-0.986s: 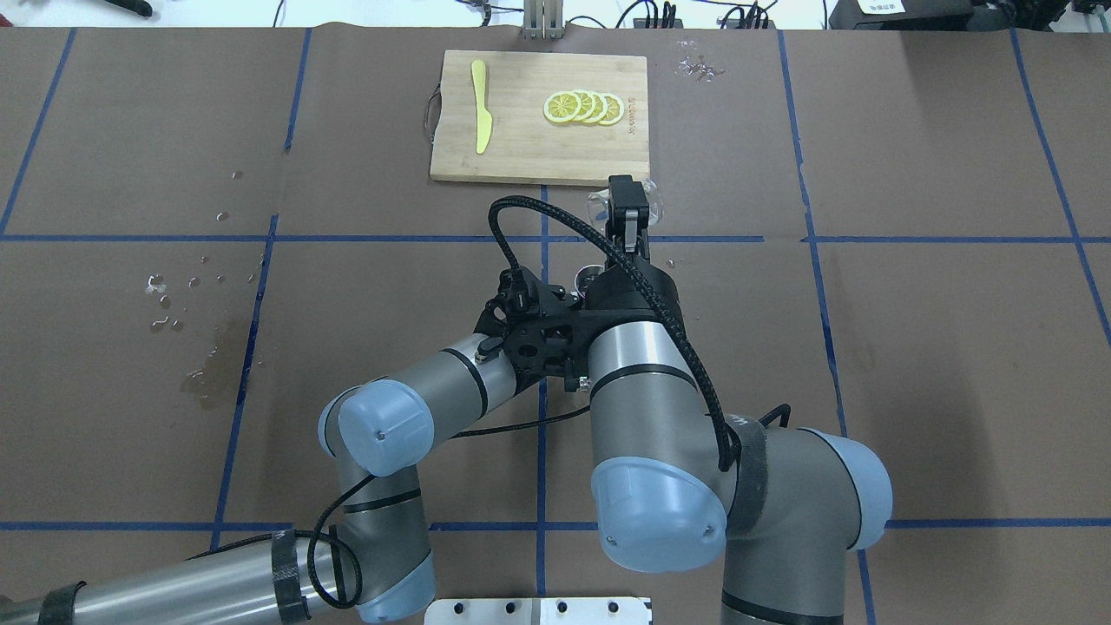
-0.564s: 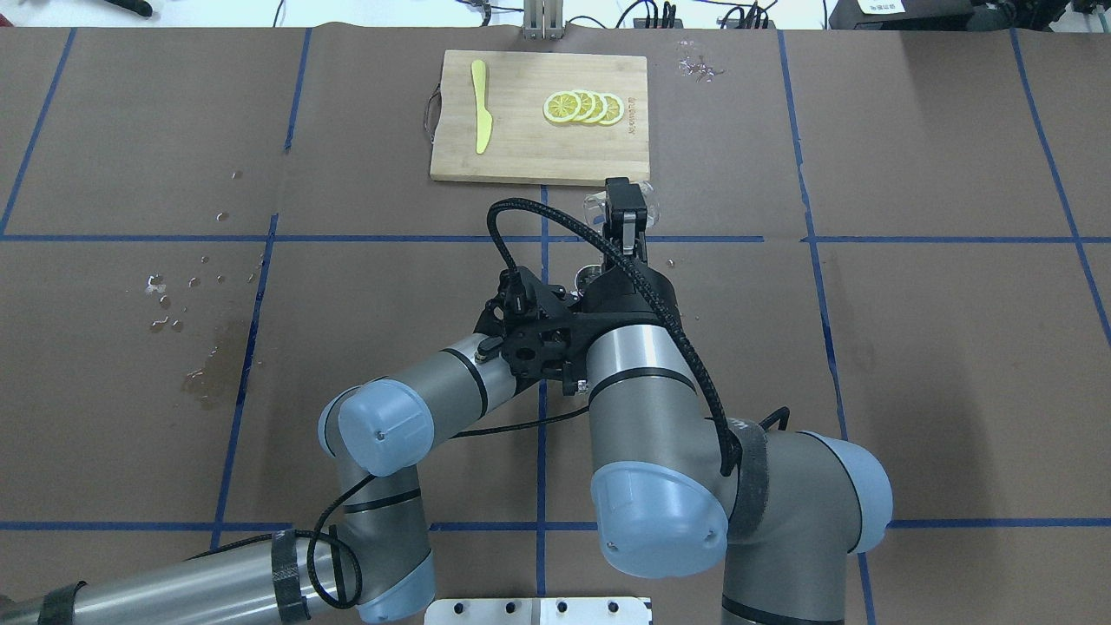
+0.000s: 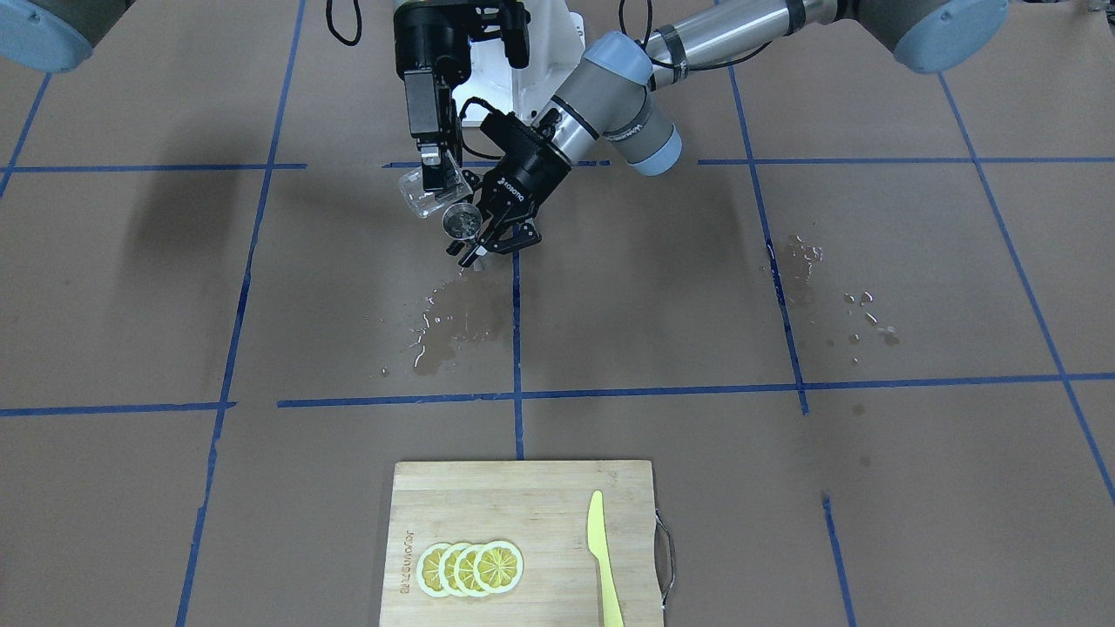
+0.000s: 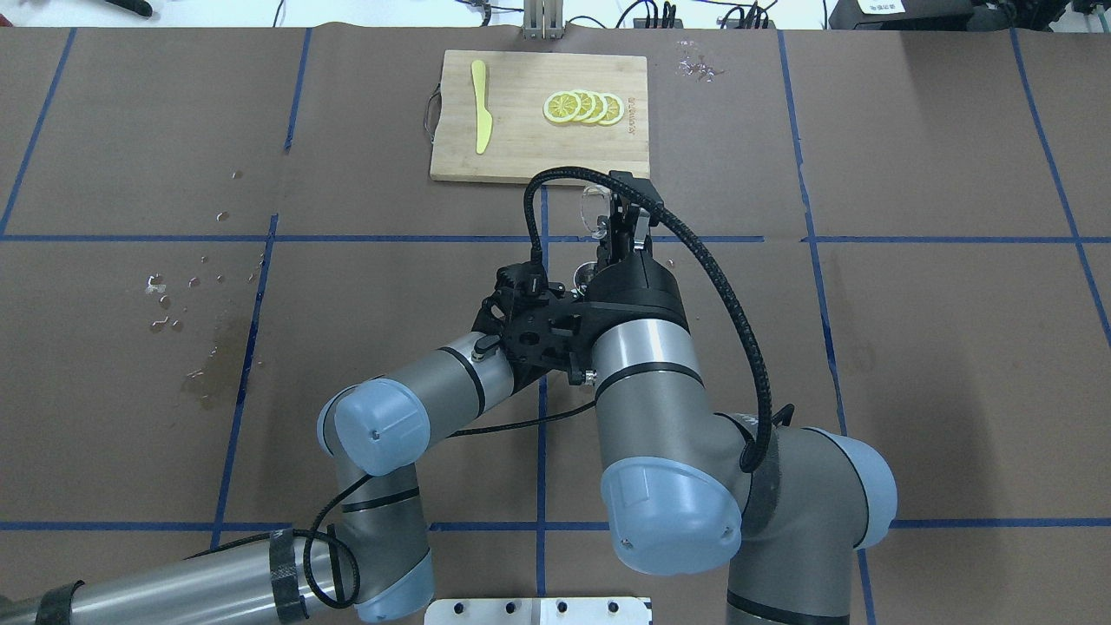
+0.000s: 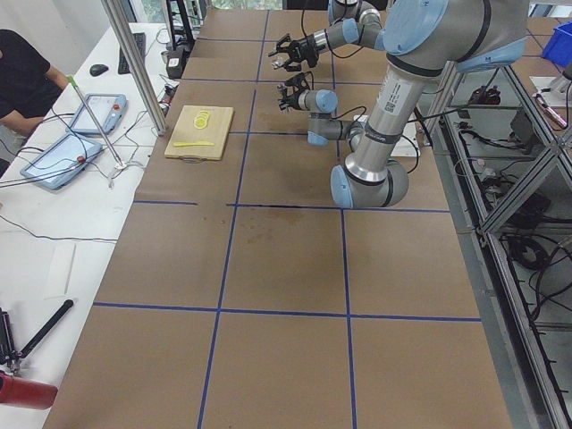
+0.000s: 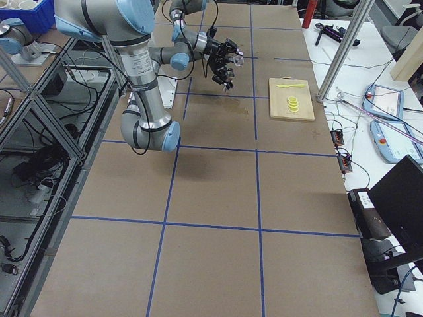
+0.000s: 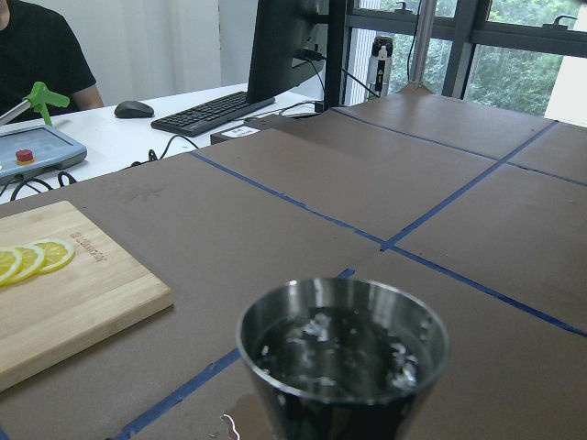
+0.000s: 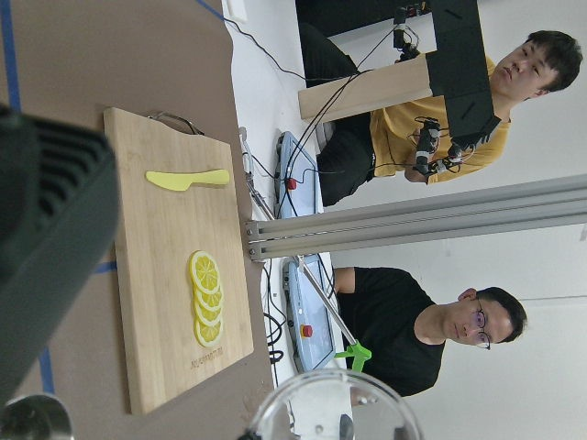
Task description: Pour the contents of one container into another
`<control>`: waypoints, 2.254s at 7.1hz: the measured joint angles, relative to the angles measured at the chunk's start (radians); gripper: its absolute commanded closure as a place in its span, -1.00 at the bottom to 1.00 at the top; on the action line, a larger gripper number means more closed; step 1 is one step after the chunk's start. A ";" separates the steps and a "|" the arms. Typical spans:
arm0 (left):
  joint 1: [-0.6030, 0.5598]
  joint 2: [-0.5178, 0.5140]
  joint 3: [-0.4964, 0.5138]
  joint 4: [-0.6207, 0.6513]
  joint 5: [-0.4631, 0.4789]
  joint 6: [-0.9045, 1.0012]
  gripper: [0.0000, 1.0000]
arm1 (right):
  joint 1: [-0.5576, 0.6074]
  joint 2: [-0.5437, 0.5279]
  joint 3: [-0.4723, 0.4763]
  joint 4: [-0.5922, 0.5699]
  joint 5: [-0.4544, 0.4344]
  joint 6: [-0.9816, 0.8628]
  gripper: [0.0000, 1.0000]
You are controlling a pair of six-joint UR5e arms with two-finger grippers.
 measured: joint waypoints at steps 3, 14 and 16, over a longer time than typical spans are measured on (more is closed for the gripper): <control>-0.006 0.031 -0.017 -0.051 -0.002 -0.025 1.00 | 0.015 -0.010 0.000 0.003 0.005 0.151 1.00; -0.226 0.379 -0.214 -0.070 0.023 -0.110 1.00 | 0.063 -0.284 0.100 0.002 0.221 1.437 1.00; -0.300 0.486 -0.224 -0.065 0.023 -0.109 1.00 | 0.082 -0.343 0.099 0.003 0.234 1.615 1.00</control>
